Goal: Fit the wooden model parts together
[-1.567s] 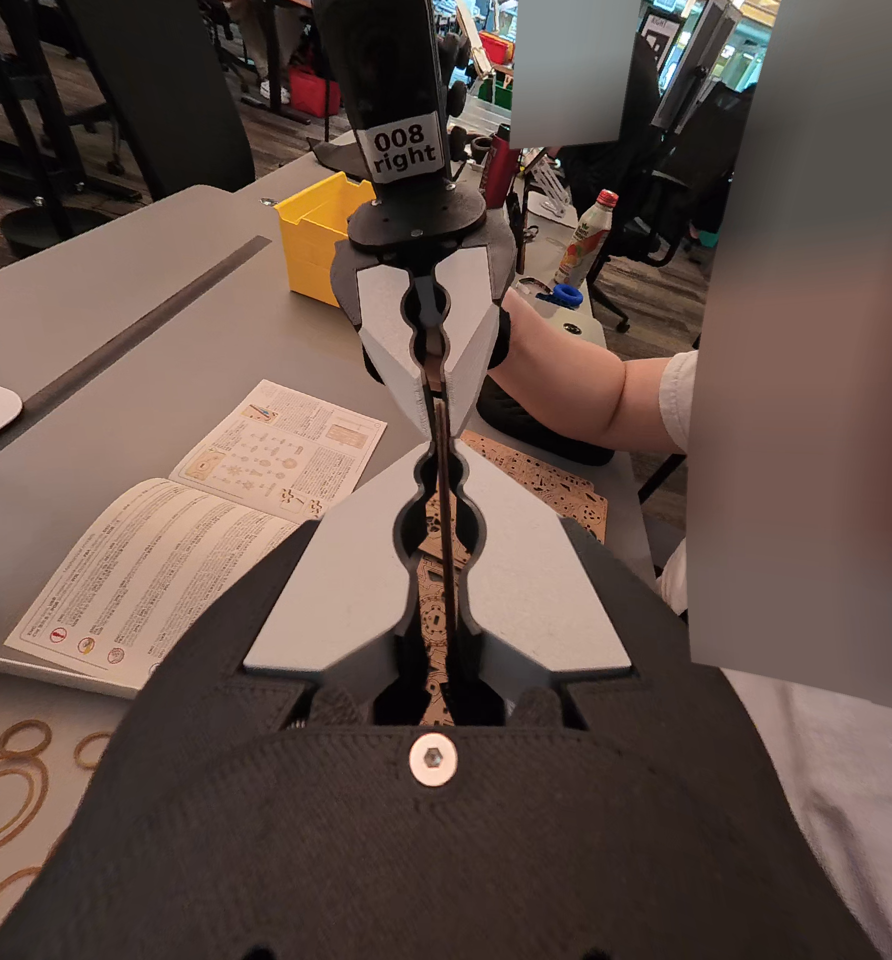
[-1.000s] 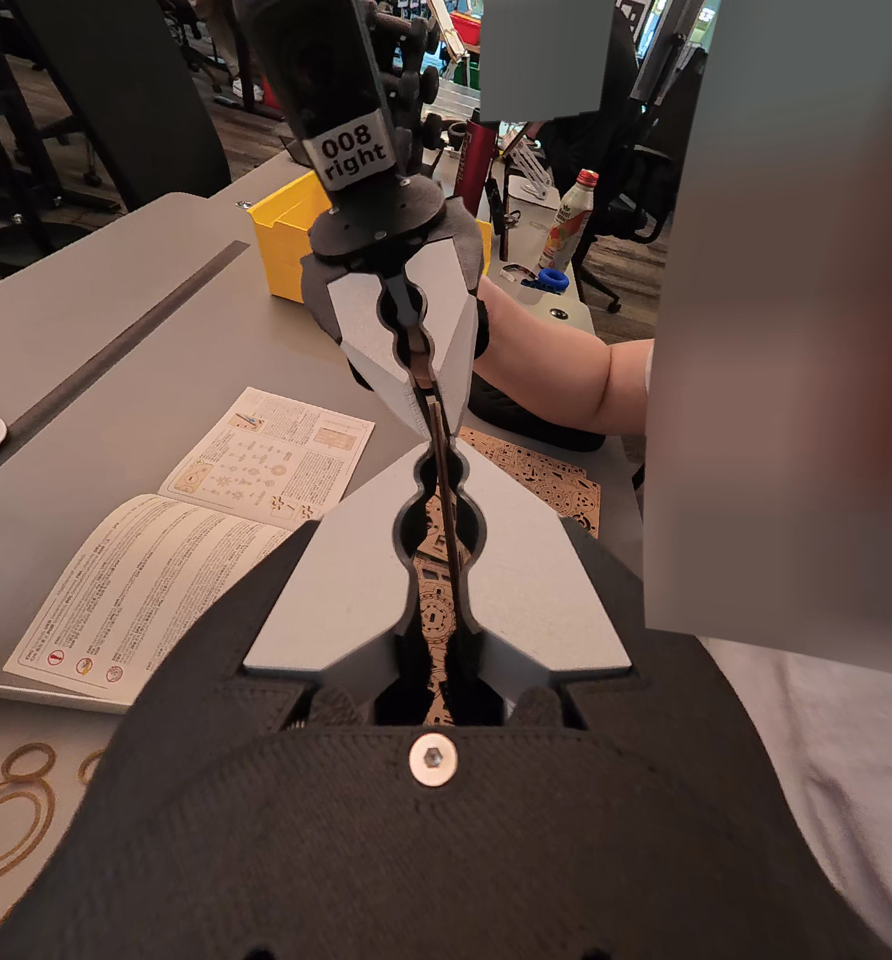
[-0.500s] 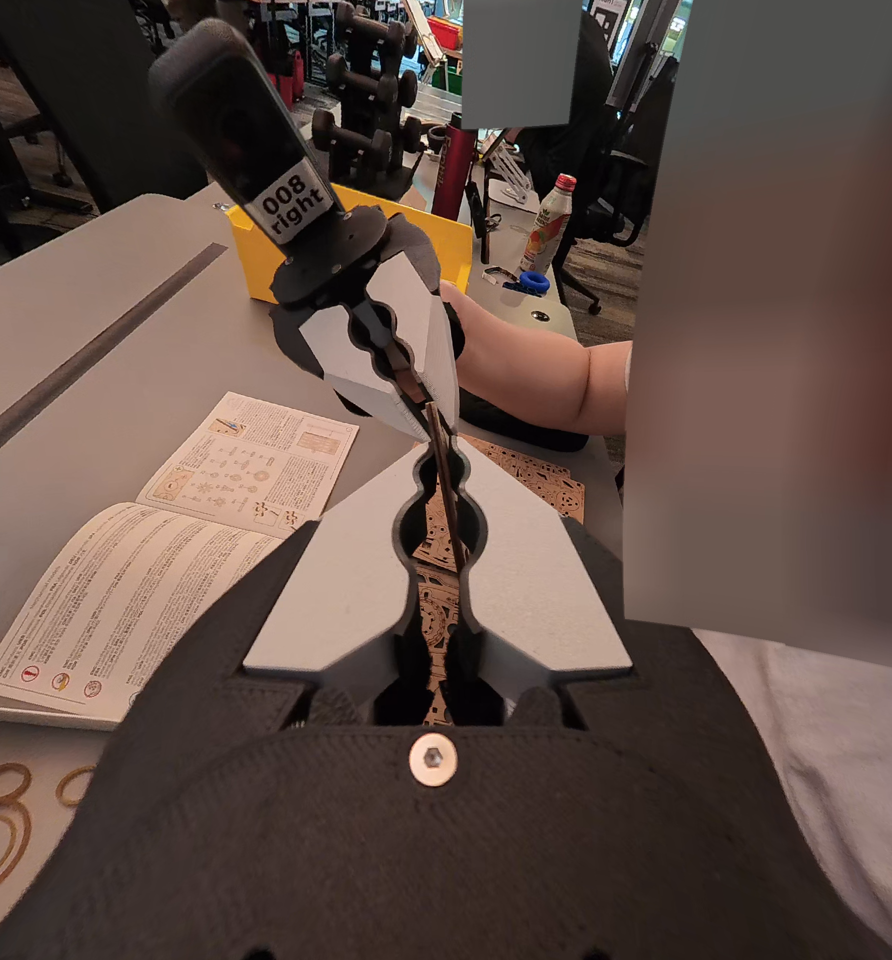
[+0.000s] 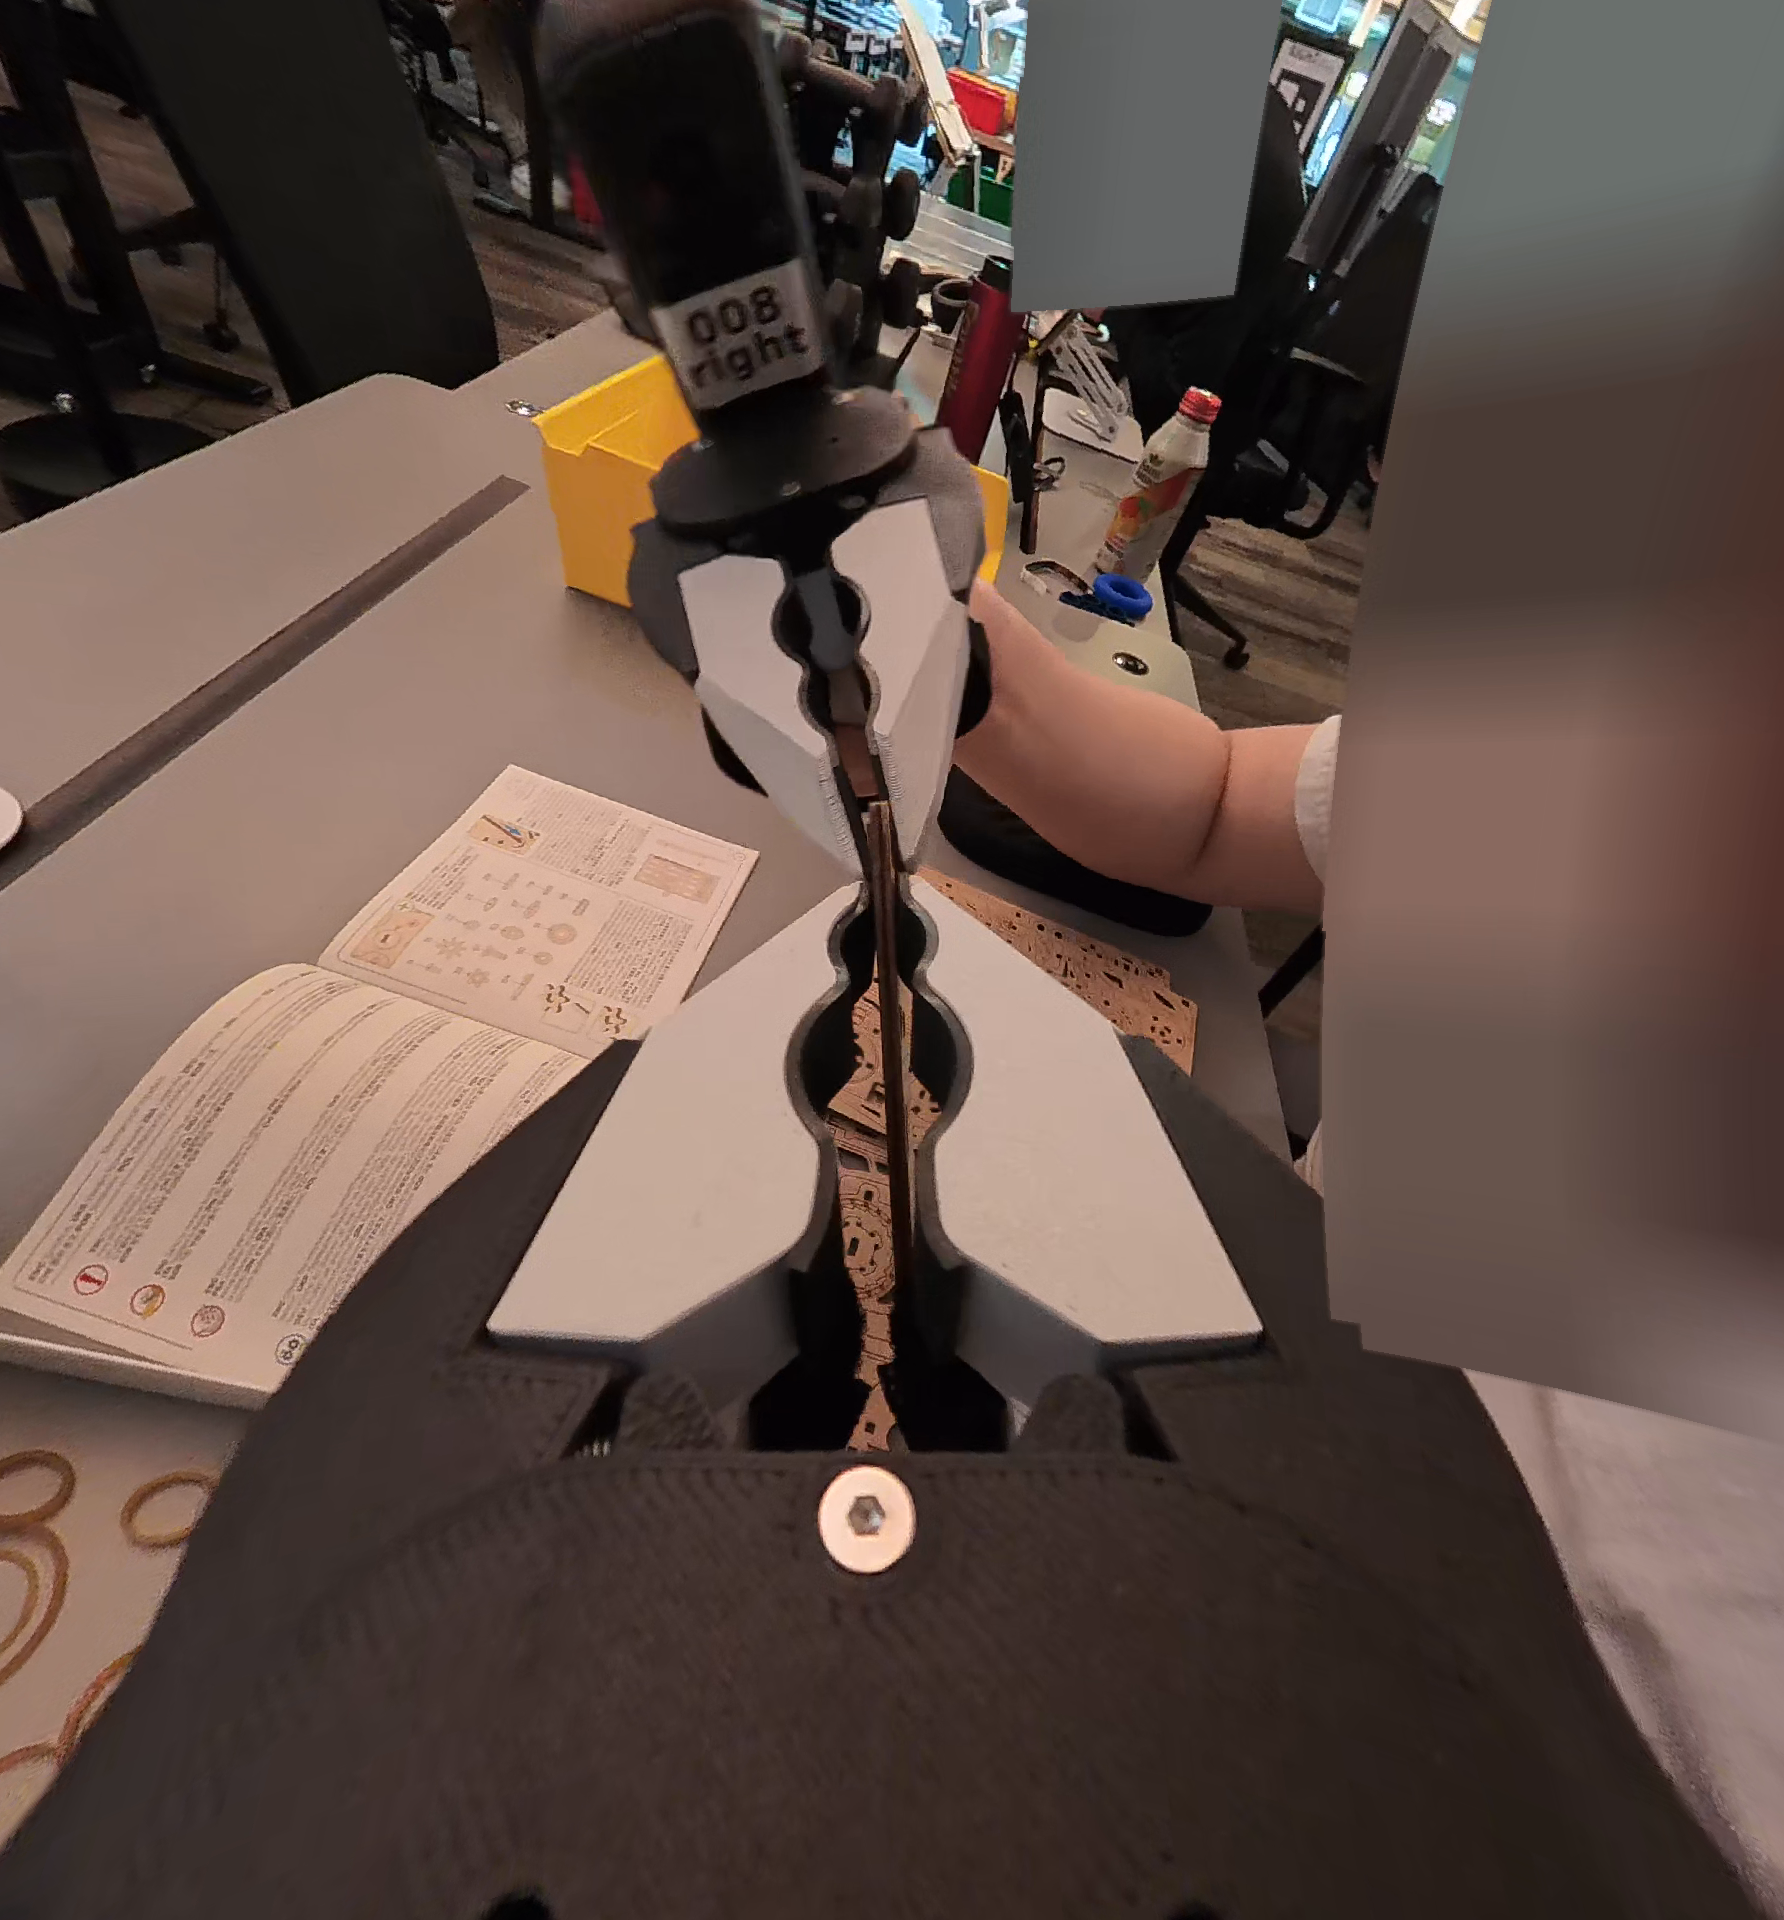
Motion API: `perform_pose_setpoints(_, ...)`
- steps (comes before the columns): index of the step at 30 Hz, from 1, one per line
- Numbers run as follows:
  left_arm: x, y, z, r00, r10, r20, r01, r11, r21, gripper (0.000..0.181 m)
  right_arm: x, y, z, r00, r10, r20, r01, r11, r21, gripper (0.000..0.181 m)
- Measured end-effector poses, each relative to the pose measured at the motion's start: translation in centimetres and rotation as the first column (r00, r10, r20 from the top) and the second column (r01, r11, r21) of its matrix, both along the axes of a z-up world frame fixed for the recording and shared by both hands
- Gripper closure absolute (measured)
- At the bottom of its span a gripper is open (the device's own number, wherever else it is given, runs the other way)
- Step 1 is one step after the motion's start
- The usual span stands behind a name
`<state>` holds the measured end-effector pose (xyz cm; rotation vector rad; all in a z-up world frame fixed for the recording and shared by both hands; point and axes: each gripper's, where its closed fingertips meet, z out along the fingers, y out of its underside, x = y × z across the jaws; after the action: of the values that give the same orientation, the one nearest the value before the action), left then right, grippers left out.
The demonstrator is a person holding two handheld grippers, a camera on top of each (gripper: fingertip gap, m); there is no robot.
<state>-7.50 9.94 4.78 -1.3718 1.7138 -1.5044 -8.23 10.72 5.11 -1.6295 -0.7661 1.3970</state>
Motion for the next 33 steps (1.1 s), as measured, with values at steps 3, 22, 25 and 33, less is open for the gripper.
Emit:
perform_pose_setpoints(3, 0.2, 0.4, 0.1, 1.000, 0.027, 0.008, -0.027, 1.000, -0.010, 0.180, 0.2, 0.5, 0.1, 0.996, -0.072, 0.049, 0.069, 0.996, 0.057, 0.180)
perform_pose_setpoints(22, 0.8, 2.7, -0.9, 0.983, 0.181, -0.018, -0.180, 0.982, 0.062, 0.180, 1.0, 2.9, -0.9, 0.915, -0.332, 0.230, 0.278, 0.931, 0.236, 0.178)
perform_pose_setpoints(25, 0.9, 3.0, -0.9, 0.980, 0.198, -0.023, -0.196, 0.979, 0.050, 0.181, 1.0, 3.2, -1.0, 0.870, -0.405, 0.283, 0.310, 0.893, 0.326, 0.178)
perform_pose_setpoints(33, 0.0, 0.8, 0.7, 0.998, 0.047, 0.033, -0.047, 0.999, 0.005, 0.181, 0.1, 0.8, 0.7, 0.974, -0.185, 0.130, 0.166, 0.976, 0.143, 0.180)
